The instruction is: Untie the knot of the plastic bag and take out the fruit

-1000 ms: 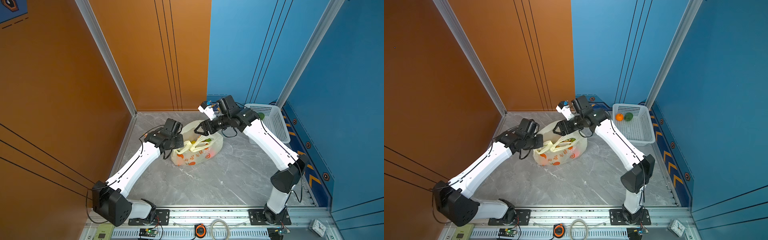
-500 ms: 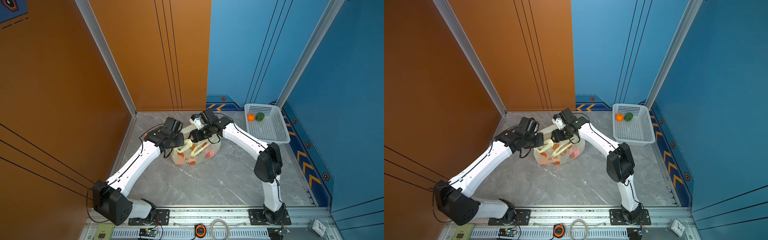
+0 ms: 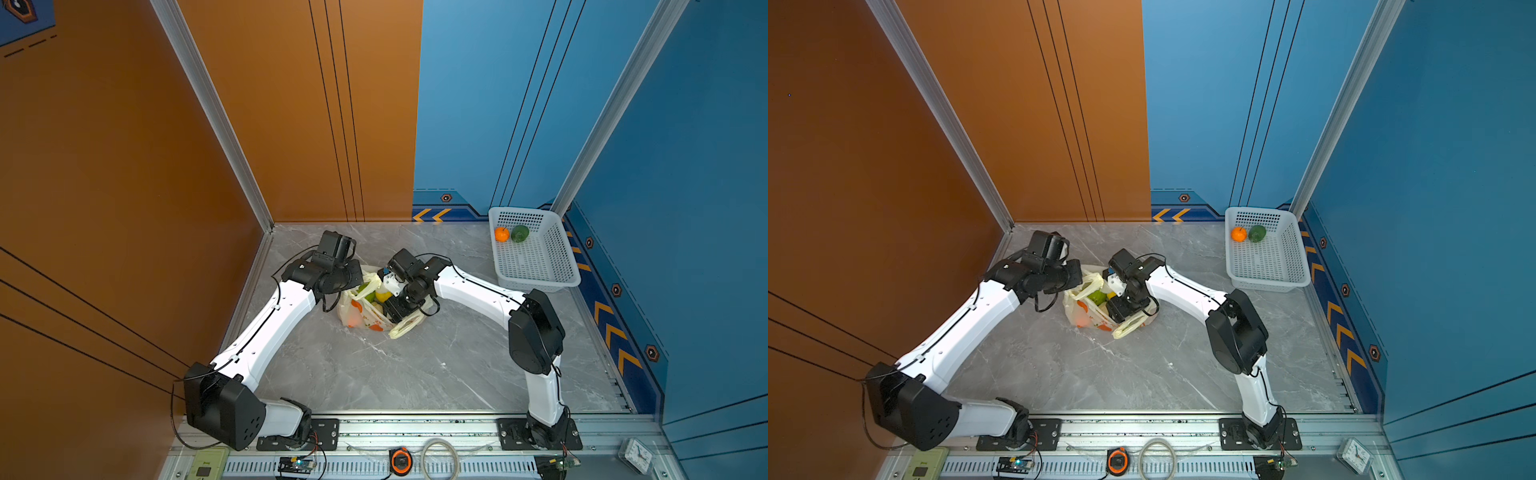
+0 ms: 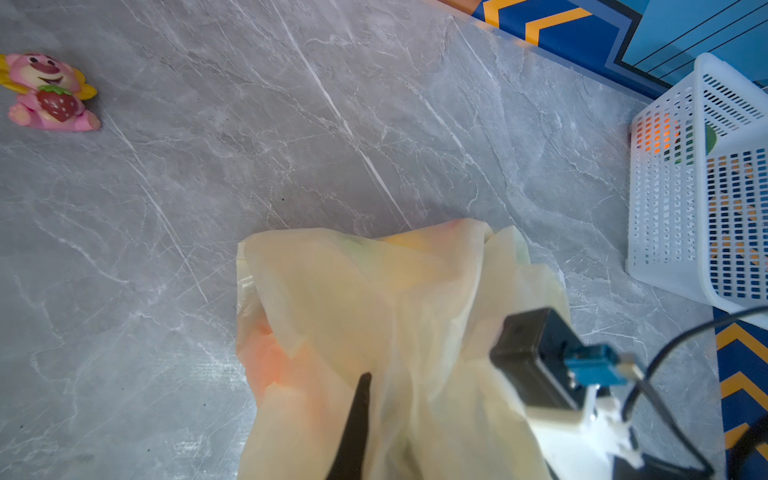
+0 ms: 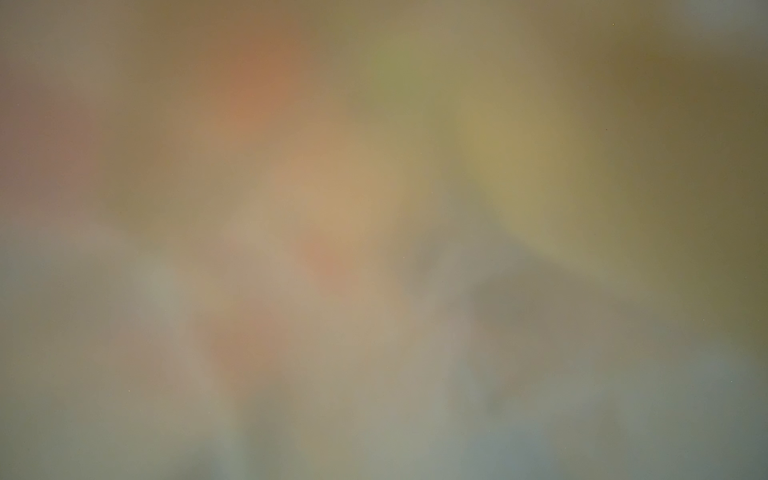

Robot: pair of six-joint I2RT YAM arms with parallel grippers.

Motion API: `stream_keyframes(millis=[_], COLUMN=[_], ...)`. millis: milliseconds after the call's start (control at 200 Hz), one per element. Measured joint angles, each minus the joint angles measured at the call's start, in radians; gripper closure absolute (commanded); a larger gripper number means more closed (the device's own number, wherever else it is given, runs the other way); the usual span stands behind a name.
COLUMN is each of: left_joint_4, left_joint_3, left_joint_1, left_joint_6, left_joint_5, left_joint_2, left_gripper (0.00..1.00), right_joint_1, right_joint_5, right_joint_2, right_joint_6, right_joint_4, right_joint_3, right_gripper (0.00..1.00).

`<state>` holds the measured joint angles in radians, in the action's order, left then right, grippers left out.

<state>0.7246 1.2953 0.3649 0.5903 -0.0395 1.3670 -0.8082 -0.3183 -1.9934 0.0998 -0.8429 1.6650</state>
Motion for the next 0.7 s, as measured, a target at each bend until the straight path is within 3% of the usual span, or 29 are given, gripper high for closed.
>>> stream_keyframes(millis=[105,280,365,466,701], left_joint_4=[-0.001,-0.002,-0.003,-0.003,0.002], left_joint_3=[-0.004,-0.03,-0.044,-0.056,-0.054], left_joint_1=[0.0,0.0,0.0,0.0,0.0], left_joint_6=[0.005,0.01,0.014,0.015,-0.001], left_joint_5=[0.0,0.006,0.008,0.007,-0.01], left_joint_2=[0.0,-0.006,-0.011,-0.016,-0.015], left_gripper=[1.0,0.88,0.73,0.64,0.61], right_joint_1=[-0.016,-0.016,-0.016,-0.016,-0.016], right_joint_5=[0.022,0.051,0.061,0.062,0.076], right_joint_2=[0.071,0.142,0.144,0.144,0.144], right_joint_6=[-0.019,-0.04,-0.05,-0.06,-0.1], right_joint_4=[-0.038,-0.073,-0.082,-0.095,-0.12], right_joint_3=[-0.091,-0.174,-0.19,-0.2,-0.203], right_gripper=[0.33,0.33,0.33,0.33,0.36])
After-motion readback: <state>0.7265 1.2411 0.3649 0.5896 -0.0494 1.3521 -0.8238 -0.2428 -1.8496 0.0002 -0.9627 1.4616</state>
